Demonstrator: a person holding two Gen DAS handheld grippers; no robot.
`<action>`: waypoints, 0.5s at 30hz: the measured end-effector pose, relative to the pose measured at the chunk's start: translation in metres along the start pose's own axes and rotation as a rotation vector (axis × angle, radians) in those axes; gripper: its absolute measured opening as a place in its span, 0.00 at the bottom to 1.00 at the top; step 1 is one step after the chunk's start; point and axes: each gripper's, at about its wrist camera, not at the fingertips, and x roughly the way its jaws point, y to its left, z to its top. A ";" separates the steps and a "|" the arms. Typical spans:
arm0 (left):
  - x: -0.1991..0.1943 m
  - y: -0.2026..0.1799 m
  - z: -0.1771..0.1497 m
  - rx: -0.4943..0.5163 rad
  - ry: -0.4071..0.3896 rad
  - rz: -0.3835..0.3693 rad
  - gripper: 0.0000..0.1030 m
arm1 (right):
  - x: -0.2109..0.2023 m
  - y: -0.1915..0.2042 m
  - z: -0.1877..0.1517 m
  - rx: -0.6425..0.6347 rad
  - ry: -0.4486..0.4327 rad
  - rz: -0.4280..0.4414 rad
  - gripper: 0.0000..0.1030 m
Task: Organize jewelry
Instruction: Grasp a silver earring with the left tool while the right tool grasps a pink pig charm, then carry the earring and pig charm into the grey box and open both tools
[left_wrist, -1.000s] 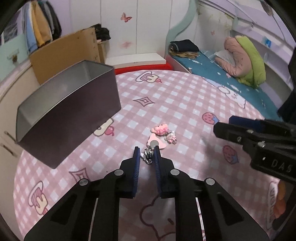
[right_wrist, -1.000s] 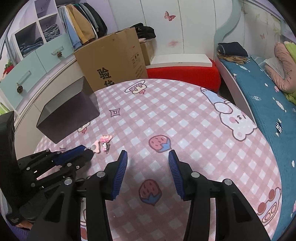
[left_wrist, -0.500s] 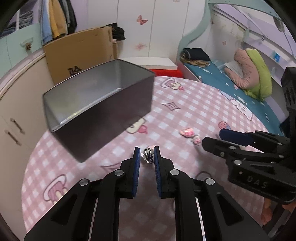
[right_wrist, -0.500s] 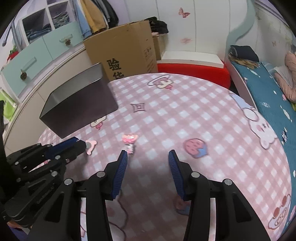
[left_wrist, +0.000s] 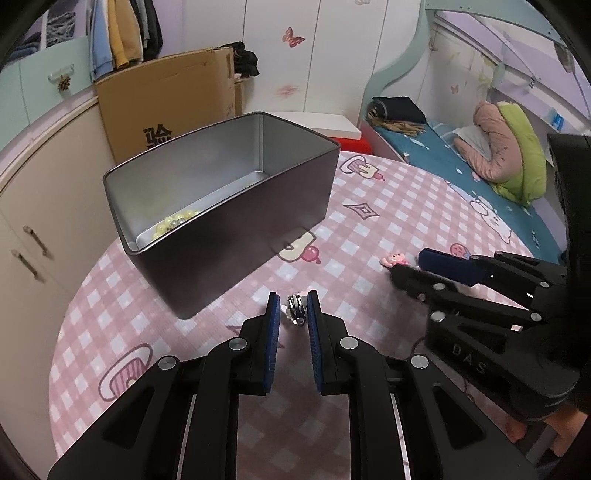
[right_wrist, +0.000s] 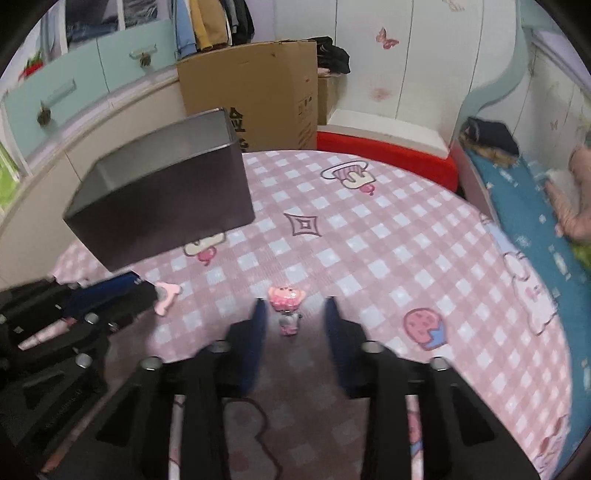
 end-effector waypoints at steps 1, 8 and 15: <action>0.000 0.000 0.000 0.000 0.001 0.001 0.15 | 0.000 -0.001 0.000 0.006 0.002 0.017 0.13; -0.002 0.000 0.002 -0.005 0.001 -0.012 0.15 | -0.004 -0.001 -0.003 0.011 0.001 0.025 0.12; -0.023 -0.004 0.008 0.005 -0.029 -0.061 0.15 | -0.030 -0.004 -0.001 0.028 -0.041 0.047 0.12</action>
